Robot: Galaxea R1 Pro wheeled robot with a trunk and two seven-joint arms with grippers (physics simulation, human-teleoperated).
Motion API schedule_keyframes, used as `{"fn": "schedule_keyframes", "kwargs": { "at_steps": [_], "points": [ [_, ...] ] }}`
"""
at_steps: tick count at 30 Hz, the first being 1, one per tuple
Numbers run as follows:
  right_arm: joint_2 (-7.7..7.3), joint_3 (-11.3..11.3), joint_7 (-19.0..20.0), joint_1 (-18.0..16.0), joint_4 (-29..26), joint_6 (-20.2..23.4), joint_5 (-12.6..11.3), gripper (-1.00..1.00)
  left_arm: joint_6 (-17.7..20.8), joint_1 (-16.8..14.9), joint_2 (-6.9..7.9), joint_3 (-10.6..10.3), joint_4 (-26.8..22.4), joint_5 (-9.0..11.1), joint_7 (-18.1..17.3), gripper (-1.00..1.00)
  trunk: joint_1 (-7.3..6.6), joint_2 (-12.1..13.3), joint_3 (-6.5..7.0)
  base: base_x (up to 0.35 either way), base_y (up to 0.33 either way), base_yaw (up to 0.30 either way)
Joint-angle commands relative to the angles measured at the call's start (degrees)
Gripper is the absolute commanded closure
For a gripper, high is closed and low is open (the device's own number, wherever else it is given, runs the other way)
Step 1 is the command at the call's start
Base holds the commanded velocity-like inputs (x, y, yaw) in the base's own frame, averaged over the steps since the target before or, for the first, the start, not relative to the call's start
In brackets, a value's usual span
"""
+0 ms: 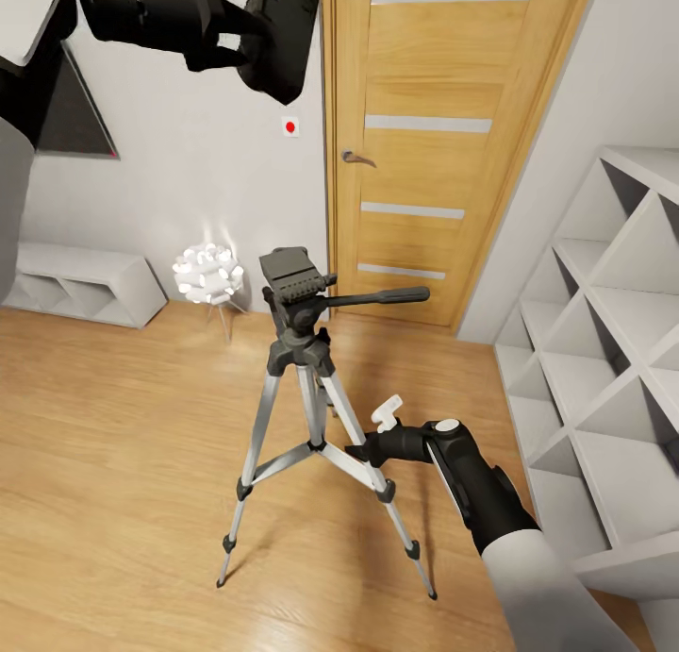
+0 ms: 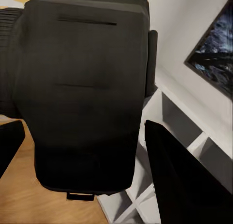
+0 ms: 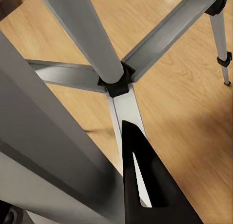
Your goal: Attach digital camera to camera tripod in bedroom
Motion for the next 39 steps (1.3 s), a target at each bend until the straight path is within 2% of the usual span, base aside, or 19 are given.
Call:
{"fn": "schedule_keyframes", "kwargs": {
  "at_steps": [1,2,3,5,6,7,9,10,11,12,13,17,23,27,28,30,32,34,39],
  "points": [
    [0.05,-0.1,0.3,-0.1,0.0,0.2,0.2,1.00,-0.2,-0.1,1.39,-1.1,-0.2,-0.7,-3.2,1.00,0.03,-0.1,-0.10,0.000,0.000,0.000],
    [0.05,0.0,0.3,-0.1,0.0,0.2,0.2,1.00,-0.3,-0.1,3.54,-2.3,-1.7,-1.2,-5.5,1.00,0.03,-0.1,-0.10,0.000,0.000,0.000],
    [0.05,0.0,0.3,-0.1,0.0,0.1,0.2,1.00,-0.3,-0.1,3.93,-2.8,-2.4,-1.5,-5.9,1.00,0.03,-0.1,-0.10,0.000,0.000,0.000],
    [0.05,0.0,0.3,-0.1,0.0,0.1,0.2,1.00,0.0,-0.1,5.11,-5.8,-4.6,-2.6,-6.9,1.00,0.03,-0.1,-0.10,0.000,0.000,0.000],
    [0.05,0.0,0.3,-0.1,0.0,0.1,0.2,1.00,0.3,-0.1,6.14,-8.7,-6.2,-3.1,-7.7,1.00,0.03,-0.1,-0.10,0.000,0.000,0.000],
    [0.05,0.0,0.3,-0.1,0.0,0.1,0.2,1.00,0.4,-0.1,6.71,-10.3,-7.0,-3.3,-8.4,1.00,0.03,-0.1,-0.10,0.000,0.000,0.000],
    [0.04,-0.1,0.3,-0.1,0.0,0.1,0.2,1.00,0.7,-0.1,9.18,-16.6,-11.5,-4.0,-12.9,1.00,0.03,-0.1,-0.10,0.000,0.000,0.000],
    [0.02,-0.1,0.3,-0.1,0.0,0.1,0.2,1.00,0.7,-0.1,9.83,-18.0,-12.8,-4.1,-14.4,1.00,0.03,-0.1,-0.10,0.000,0.000,0.000],
    [0.03,-0.1,0.3,-0.1,0.0,0.1,0.2,1.00,0.7,-0.1,13.17,-25.1,-18.3,-5.4,-20.9,1.00,0.03,-0.1,-0.10,0.000,0.000,0.000],
    [0.04,-0.1,0.3,-0.1,0.0,0.1,0.2,1.00,0.7,-0.1,13.88,-26.3,-19.0,-5.7,-21.9,1.00,0.03,-0.1,-0.10,0.000,0.000,0.000],
    [0.04,0.0,0.3,-0.1,0.1,0.1,0.2,1.00,0.7,-0.1,15.33,-28.6,-20.3,-6.3,-23.6,1.00,0.03,-0.1,-0.10,0.000,0.000,0.000],
    [0.05,0.0,0.3,-0.1,0.1,0.1,0.2,1.00,0.8,-0.1,17.57,-32.0,-22.3,-7.0,-26.8,1.00,0.03,-0.1,-0.10,0.000,0.000,0.000],
    [0.05,0.0,0.3,-0.1,0.1,0.1,0.2,1.00,1.3,-0.1,19.01,-35.2,-26.8,-7.5,-31.1,1.00,0.03,-0.1,-0.10,0.000,0.000,0.000],
    [0.11,0.0,0.3,-0.1,0.2,0.1,0.4,1.00,2.6,-0.1,21.68,-35.9,-31.2,-7.6,-33.4,1.00,0.03,-0.1,-0.10,0.000,0.000,0.000],
    [0.13,0.0,0.2,-0.1,0.2,0.1,0.5,1.00,3.2,-0.1,24.49,-36.0,-33.7,-7.2,-34.6,1.00,0.03,-0.1,-0.10,0.000,0.000,0.000],
    [0.12,0.0,0.2,-0.1,0.2,0.1,0.5,1.00,3.3,-0.1,25.85,-36.0,-34.9,-7.1,-35.4,1.00,0.03,-0.1,-0.10,0.000,0.000,0.000],
    [0.11,0.0,0.2,-0.1,0.2,0.1,0.5,1.00,3.4,-0.1,28.28,-36.1,-37.1,-7.2,-37.9,1.00,0.03,-0.1,-0.10,0.000,0.000,0.000],
    [0.10,0.0,0.3,-0.1,0.2,0.1,0.5,1.00,3.4,-0.1,29.45,-36.3,-38.2,-7.5,-39.6,1.00,0.03,-0.1,-0.10,0.000,0.000,0.000],
    [0.06,0.0,0.3,-0.1,0.1,0.0,0.5,1.00,3.5,-0.1,30.17,-36.5,-39.1,-7.9,-41.1,1.00,0.03,-0.1,-0.10,0.000,0.000,0.000]
  ]
}}
